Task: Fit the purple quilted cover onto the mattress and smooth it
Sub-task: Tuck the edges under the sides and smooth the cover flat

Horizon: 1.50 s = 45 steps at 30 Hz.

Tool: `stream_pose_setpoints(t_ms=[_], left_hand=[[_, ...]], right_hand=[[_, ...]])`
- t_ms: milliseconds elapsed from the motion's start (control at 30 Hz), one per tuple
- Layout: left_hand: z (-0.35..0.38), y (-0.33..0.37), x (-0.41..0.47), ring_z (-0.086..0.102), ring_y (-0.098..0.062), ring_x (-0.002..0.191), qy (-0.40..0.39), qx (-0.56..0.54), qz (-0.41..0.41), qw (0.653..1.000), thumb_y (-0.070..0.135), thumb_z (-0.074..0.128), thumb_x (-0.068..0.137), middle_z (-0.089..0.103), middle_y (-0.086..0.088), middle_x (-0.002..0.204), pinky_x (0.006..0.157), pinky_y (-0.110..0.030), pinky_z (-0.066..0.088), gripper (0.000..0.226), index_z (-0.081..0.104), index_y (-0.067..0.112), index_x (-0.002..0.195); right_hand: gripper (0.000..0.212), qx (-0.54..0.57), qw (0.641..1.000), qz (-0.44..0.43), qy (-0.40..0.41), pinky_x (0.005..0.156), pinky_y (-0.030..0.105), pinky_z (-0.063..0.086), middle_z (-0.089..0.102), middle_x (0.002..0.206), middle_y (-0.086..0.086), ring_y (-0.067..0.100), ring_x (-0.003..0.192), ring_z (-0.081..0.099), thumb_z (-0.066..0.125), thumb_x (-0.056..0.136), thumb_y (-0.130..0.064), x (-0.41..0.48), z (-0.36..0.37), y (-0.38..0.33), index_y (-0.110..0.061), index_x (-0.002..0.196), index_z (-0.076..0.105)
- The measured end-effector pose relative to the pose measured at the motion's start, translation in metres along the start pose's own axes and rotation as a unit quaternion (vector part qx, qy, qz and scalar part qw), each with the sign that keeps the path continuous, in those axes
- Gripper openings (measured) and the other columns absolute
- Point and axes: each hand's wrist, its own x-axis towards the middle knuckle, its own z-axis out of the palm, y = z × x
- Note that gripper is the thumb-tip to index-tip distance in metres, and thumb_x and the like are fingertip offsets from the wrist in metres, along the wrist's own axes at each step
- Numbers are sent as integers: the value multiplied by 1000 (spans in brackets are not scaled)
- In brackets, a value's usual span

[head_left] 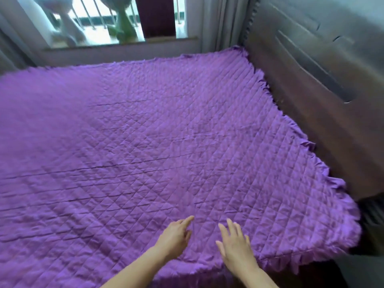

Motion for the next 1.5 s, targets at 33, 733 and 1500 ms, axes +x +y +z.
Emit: stream_pose_setpoints(t_ms=[33,733,1500], left_hand=[[-20,21,2,42,-22,127,19,-1,20,1000,30,38,97,43,-1,142,99,-30,34,51,26,26,146],[-90,178,14,38,-21,133,8,85,239,967,23,41,97,39,-2,147,100,-28,35,54,22,22,148],[161,433,211,18,-20,142,-197,290,398,848,15,36,98,30,-3,151,115,-29,16,52,23,22,148]], right_hand=[[71,-4,1000,20,9,52,47,56,69,107,7,26,91,70,89,38,-49,-3,-24,3,-22,101,69],[56,182,957,225,14,114,54,9,-2,159,6,28,145,-1,29,101,-35,-92,-116,64,-22,151,6],[67,470,711,512,110,112,49,23,3,158,10,28,143,12,38,99,-35,-50,65,313,-12,150,3]])
